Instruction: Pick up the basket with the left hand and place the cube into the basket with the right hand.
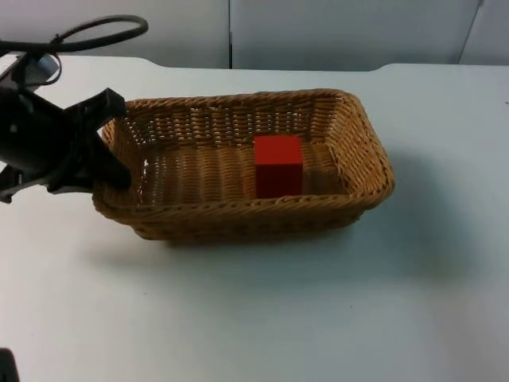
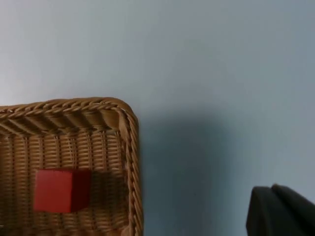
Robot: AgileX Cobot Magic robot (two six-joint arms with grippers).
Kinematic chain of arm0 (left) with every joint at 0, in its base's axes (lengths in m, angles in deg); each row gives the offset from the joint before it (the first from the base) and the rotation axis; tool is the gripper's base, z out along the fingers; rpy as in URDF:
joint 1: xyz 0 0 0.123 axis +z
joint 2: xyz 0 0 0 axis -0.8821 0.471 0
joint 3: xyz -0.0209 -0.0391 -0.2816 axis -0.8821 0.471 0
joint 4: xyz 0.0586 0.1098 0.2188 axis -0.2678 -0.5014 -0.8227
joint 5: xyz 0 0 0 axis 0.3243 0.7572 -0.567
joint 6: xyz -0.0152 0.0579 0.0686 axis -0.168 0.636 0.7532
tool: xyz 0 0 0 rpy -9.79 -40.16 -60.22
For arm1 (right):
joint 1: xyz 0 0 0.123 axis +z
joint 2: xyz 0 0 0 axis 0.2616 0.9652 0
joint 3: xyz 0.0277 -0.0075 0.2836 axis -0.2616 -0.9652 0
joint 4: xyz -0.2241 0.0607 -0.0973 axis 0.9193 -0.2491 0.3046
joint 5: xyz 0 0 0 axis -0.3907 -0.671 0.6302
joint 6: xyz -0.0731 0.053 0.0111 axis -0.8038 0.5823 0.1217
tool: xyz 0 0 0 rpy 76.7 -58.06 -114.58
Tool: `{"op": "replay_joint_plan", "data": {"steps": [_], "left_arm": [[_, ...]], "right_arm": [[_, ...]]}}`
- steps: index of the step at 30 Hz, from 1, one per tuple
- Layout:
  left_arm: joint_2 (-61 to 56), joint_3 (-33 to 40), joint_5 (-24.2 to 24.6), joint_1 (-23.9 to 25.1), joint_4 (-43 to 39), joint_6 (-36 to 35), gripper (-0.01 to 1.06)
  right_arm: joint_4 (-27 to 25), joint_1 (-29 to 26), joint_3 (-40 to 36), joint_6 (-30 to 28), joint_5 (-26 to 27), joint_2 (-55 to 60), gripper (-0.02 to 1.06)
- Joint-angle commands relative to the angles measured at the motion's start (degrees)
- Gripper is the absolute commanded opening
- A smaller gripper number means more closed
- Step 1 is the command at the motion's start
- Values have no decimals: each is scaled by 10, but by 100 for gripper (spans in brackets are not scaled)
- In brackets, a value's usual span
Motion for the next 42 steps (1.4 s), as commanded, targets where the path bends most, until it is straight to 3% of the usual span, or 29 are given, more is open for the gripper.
{"op": "replay_joint_plan", "data": {"steps": [1, 12, 16, 17, 21, 22, 24, 32, 36, 39, 42], "left_arm": [[1, -22, -12, -25, 20, 4, 0], [14, -38, -31, -29, -3, 2, 3], [15, -38, -30, -29, -40, 0, 24], [15, -38, -30, -29, -40, 0, 24], [15, -39, -20, -29, -57, 0, 55], [15, -39, -20, -29, -57, 0, 55], [15, -44, -8, -28, -63, 0, 68], [-12, -116, 72, -25, -94, -23, 69], [-56, -170, 75, -25, -195, -97, 66], [-81, -204, 72, -25, -326, -197, 64], [-84, -211, 83, -25, -383, -240, 64]], "right_arm": [[-3, -2, 3, -5, 1, -4, 0], [-5, -2, 3, -5, 1, -4, 0], [-5, -2, 3, -7, 1, -4, 0], [-5, -2, 3, -7, 1, -4, 0], [-4, -2, 3, -6, 1, -4, 0], [-4, -2, 3, -6, 1, -4, 0], [-4, -2, 3, -6, 1, -4, 0], [23, -2, 8, -5, 1, -4, 0], [41, -2, 34, 6, 1, -4, 0], [45, -2, 66, 10, 1, -4, 0], [43, -2, 82, 10, 1, -4, 0]]}}
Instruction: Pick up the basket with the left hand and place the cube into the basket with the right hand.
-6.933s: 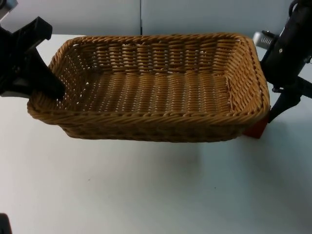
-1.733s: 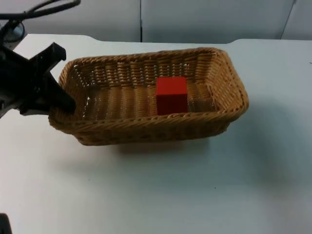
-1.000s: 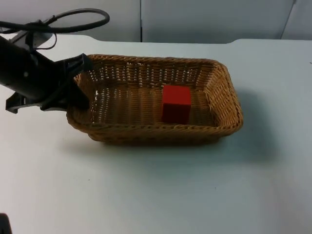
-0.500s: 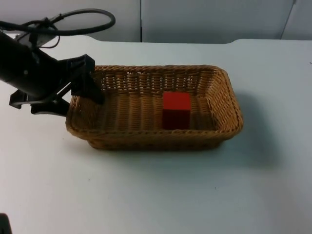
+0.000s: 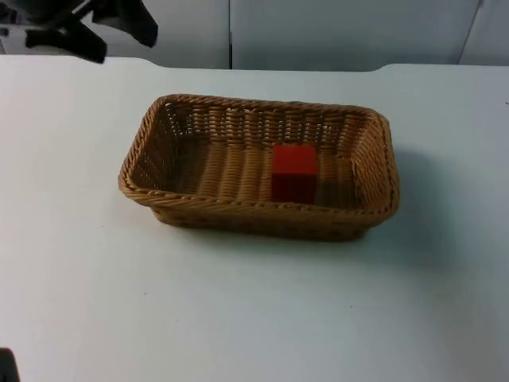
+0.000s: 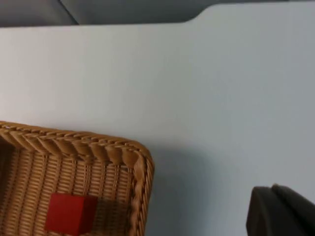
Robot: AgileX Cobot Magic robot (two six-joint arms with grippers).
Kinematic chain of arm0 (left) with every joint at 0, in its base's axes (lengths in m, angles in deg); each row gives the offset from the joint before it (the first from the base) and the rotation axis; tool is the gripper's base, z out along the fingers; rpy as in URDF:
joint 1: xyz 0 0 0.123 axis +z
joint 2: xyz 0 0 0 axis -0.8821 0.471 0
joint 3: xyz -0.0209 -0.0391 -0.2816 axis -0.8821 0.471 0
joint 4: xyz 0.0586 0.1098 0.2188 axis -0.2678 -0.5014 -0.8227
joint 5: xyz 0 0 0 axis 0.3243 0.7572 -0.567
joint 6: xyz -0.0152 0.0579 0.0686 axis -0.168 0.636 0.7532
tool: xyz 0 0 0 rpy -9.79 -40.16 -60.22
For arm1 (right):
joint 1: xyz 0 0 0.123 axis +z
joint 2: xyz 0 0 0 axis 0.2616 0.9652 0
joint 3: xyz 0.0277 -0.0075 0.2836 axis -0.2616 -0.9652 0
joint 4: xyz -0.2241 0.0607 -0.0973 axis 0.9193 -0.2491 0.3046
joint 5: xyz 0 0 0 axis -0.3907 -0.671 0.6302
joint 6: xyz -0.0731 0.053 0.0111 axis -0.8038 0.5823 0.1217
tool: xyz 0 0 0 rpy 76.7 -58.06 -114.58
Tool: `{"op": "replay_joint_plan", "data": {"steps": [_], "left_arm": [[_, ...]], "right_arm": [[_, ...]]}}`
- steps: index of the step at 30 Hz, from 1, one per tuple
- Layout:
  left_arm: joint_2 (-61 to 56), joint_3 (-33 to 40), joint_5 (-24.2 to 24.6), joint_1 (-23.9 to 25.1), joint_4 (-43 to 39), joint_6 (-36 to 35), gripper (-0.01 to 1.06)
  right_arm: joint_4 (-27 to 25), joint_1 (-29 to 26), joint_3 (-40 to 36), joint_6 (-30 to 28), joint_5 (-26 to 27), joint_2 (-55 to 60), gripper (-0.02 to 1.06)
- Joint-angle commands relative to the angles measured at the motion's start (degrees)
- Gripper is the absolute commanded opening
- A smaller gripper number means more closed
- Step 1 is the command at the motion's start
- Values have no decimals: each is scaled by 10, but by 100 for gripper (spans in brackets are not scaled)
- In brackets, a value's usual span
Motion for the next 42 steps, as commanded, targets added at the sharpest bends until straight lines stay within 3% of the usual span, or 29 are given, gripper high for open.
{"op": "replay_joint_plan", "data": {"steps": [1, 8, 11, 12, 14, 17, 21, 23, 26, 27, 31, 32, 36, 37, 40, 42], "left_arm": [[-4, -5, 25, 0, -85, -62, 64], [-28, -9, 26, 0, -113, -66, 58], [-66, -33, 37, 0, -184, -104, 30], [-66, -33, 37, 0, -184, -104, 30], [-121, -52, 52, 0, -280, -149, 2], [-175, -53, 55, 0, -339, -176, 0], [-265, -51, 102, 0, -405, -225, 0], [-345, -51, 172, 0, -423, -239, 0], [-438, -51, 222, 0, -423, -239, 0], [-438, -51, 222, 0, -423, -239, 0], [-557, -51, 227, 0, -424, -256, 0], [-557, -51, 227, 0, -424, -256, 0], [-657, -43, 249, 0, -424, -258, 0], [-657, -43, 249, 0, -424, -258, 0], [-727, 9, 260, 0, -430, -258, 0], [-781, 87, 257, 0, -422, -258, 0]], "right_arm": [[2, -2, 18, 3, 1, -4, 0], [9, -2, 46, 2, 1, -9, 0], [17, -2, 75, 2, 1, -29, 0], [17, -2, 75, 2, 1, -29, 0], [42, -2, 99, 4, 1, -61, 0], [72, -2, 103, 16, 1, -100, 0], [112, -2, 100, 33, 1, -168, 0], [124, -2, 80, 33, 1, -226, 0], [157, -2, 27, 33, 1, -298, 0], [157, -2, 27, 33, 1, -298, 0], [223, -2, -97, 53, 1, -404, 0], [223, -2, -97, 53, 1, -404, 0], [231, -2, -264, 81, 19, -524, 0], [231, -2, -264, 81, 19, -524, 0], [227, -2, -388, 108, 76, -614, 0], [208, -2, -484, 108, 106, -680, 0]]}}
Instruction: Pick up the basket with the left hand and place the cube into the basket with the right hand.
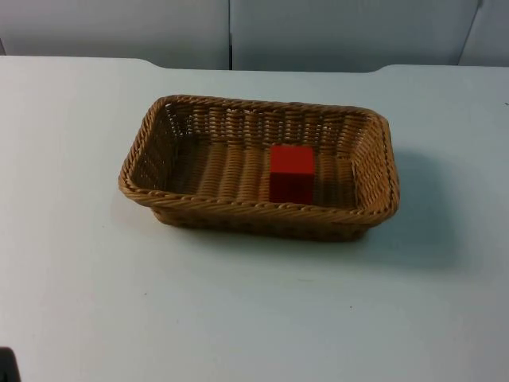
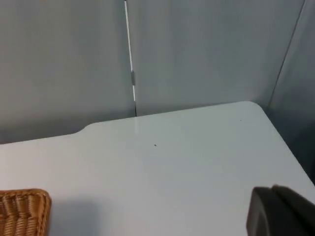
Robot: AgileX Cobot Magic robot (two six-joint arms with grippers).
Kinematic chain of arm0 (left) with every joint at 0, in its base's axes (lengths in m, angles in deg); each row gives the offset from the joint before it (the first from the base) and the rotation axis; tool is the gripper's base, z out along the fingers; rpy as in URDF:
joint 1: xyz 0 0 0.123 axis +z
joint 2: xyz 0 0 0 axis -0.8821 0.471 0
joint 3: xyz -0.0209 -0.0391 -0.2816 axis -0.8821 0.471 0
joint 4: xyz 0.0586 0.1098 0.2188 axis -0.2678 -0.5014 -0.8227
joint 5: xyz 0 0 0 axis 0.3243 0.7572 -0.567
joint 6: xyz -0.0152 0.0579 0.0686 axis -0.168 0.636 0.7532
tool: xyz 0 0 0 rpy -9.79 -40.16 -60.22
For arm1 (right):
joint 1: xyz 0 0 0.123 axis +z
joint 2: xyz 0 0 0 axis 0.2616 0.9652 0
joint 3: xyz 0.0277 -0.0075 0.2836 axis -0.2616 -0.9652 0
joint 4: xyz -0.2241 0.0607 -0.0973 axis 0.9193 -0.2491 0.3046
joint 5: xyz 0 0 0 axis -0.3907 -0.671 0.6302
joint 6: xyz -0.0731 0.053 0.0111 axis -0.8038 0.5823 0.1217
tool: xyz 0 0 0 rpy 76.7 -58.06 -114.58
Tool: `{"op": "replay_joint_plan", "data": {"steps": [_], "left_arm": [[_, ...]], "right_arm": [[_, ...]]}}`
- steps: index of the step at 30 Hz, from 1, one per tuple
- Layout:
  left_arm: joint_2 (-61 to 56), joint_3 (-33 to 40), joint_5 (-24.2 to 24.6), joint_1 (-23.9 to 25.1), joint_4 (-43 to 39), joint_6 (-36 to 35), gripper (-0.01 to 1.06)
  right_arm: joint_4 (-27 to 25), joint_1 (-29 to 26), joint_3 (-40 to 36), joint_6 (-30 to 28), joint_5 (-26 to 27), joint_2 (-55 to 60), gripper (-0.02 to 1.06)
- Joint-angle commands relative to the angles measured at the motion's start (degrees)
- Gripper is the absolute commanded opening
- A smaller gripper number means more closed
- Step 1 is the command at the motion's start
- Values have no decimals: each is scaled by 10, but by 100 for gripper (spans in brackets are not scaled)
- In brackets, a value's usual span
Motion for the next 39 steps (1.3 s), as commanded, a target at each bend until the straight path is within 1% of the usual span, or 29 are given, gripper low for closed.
{"op": "replay_joint_plan", "data": {"steps": [1, 4, 5, 7, 8, 9, 10, 11, 12, 13, 14, 15, 16, 17, 18, 19, 20, 21, 23, 26, 33, 34, 36, 38, 39], "left_arm": [[-37, 55, 6, 0, 7, -5, 0], [-99, 147, 6, 0, 22, -5, 0], [-99, 147, 6, 0, 22, -5, 0], [-141, 204, 6, 0, 38, -5, 0], [-182, 252, 6, 0, 47, -5, 0], [-182, 252, 6, 0, 47, -5, 0], [-202, 273, 5, 0, 47, -5, 0], [-226, 295, 1, 0, 47, -5, 0], [-257, 320, -7, 0, 47, -5, 0], [-257, 320, -7, 0, 47, -5, 0], [-268, 328, -12, 0, 45, -4, 0], [-291, 344, -21, 0, 43, -4, 0], [-305, 357, -25, 0, 41, -4, 0], [-305, 376, -24, -2, 39, -4, 0], [-305, 377, -15, -2, 39, -4, 0], [-305, 377, -15, -2, 39, -4, 0], [-305, 388, -5, -2, 43, -4, 0], [-305, 394, -5, -2, 43, -4, 0], [-305, 408, -6, -2, 42, -4, 0], [-305, 418, -6, -2, 43, -4, 0], [-305, 420, -15, -2, 33, -2, 0], [-305, 425, -22, -2, 31, -2, 0], [-305, 433, -37, -2, 31, -2, 0], [-305, 435, -40, -2, 31, -2, 0], [-305, 435, -40, -2, 31, -2, 0]], "right_arm": [[-15, -2, -76, 7, 38, -50, 0], [-57, -2, -171, 2, 56, -120, 0], [-57, -2, -171, 2, 56, -120, 0], [-86, -2, -222, -1, 62, -164, 0], [-111, -2, -258, -11, 67, -191, 0], [-111, -2, -258, -11, 67, -191, 0], [-126, -2, -274, -22, 71, -209, 0], [-147, -2, -291, -42, 76, -225, 0], [-188, -2, -312, -79, 83, -244, 0], [-188, -2, -312, -79, 83, -244, 0], [-200, -2, -318, -93, 84, -250, 0], [-238, -2, -334, -133, 88, -267, 0], [-263, -2, -346, -166, 89, -277, 0], [-285, -2, -357, -198, 89, -285, 0], [-300, -2, -366, -218, 93, -293, 0], [-300, -2, -366, -218, 93, -293, 0], [-318, -2, -376, -232, 95, -302, 0], [-327, -2, -388, -244, 101, -307, 0], [-336, -2, -410, -257, 105, -321, 0], [-341, -2, -425, -260, 112, -330, 0], [-341, -2, -424, -260, 104, -334, 0], [-341, -2, -423, -260, 103, -334, 0], [-342, -2, -420, -260, 93, -334, 0], [-342, -2, -418, -260, 86, -334, 0], [-341, -2, -414, -260, 60, -334, 0]]}}
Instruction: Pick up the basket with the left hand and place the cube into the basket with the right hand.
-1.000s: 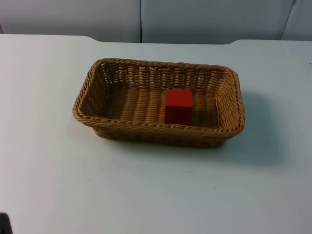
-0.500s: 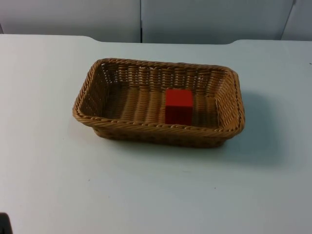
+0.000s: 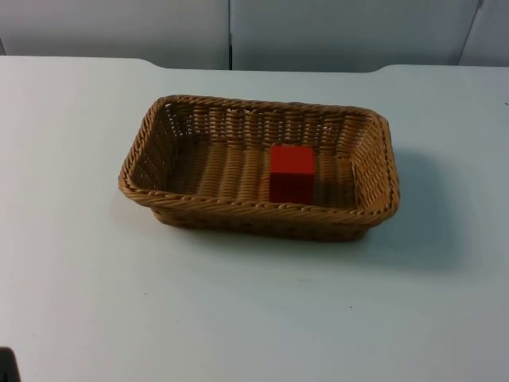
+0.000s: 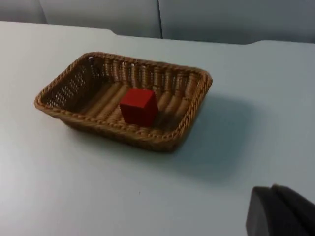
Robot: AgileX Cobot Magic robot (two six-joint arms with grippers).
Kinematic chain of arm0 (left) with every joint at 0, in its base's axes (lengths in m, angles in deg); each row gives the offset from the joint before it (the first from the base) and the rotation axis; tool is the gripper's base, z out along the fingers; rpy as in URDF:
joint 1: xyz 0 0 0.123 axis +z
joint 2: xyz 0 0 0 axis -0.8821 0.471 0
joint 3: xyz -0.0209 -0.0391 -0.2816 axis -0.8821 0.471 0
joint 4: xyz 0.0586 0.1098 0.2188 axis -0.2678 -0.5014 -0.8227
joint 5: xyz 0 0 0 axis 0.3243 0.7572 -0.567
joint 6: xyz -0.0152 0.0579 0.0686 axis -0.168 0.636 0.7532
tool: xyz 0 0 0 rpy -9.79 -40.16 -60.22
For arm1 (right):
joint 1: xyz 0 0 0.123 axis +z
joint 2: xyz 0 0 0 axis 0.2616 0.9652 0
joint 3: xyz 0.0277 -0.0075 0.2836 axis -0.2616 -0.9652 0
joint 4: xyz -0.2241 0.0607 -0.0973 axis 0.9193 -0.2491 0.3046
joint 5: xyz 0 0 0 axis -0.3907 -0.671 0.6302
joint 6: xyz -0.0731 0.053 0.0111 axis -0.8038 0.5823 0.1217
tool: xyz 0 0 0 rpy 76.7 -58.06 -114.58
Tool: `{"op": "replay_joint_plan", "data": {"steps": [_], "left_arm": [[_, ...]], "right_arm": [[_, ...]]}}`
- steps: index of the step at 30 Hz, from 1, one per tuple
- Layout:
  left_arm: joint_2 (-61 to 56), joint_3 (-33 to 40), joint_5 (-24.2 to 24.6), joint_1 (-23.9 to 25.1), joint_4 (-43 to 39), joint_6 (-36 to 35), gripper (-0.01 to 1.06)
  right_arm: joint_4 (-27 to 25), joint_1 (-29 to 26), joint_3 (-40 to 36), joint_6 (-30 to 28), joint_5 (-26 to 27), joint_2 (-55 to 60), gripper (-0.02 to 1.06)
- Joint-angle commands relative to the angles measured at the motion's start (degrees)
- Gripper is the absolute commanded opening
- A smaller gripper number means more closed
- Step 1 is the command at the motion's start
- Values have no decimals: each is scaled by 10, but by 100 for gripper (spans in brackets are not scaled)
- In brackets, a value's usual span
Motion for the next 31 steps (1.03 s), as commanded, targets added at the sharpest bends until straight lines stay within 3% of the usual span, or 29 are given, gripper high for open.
{"op": "replay_joint_plan", "data": {"steps": [1, 3, 19, 31], "left_arm": [[-3, 4, -12, -2, -1, -1, 0], [-3, 4, -12, -2, -1, -3, 0], [-3, 4, -12, -2, -1, -3, 0], [-3, 4, -12, -2, -1, -3, 0]], "right_arm": [[-1, -2, 6, -10, -34, -2, 0], [21, -2, -2, -30, -70, -2, 0], [28, -2, -4, -24, -68, -2, 0], [15, -91, -4, -24, -66, -59, 0]]}}
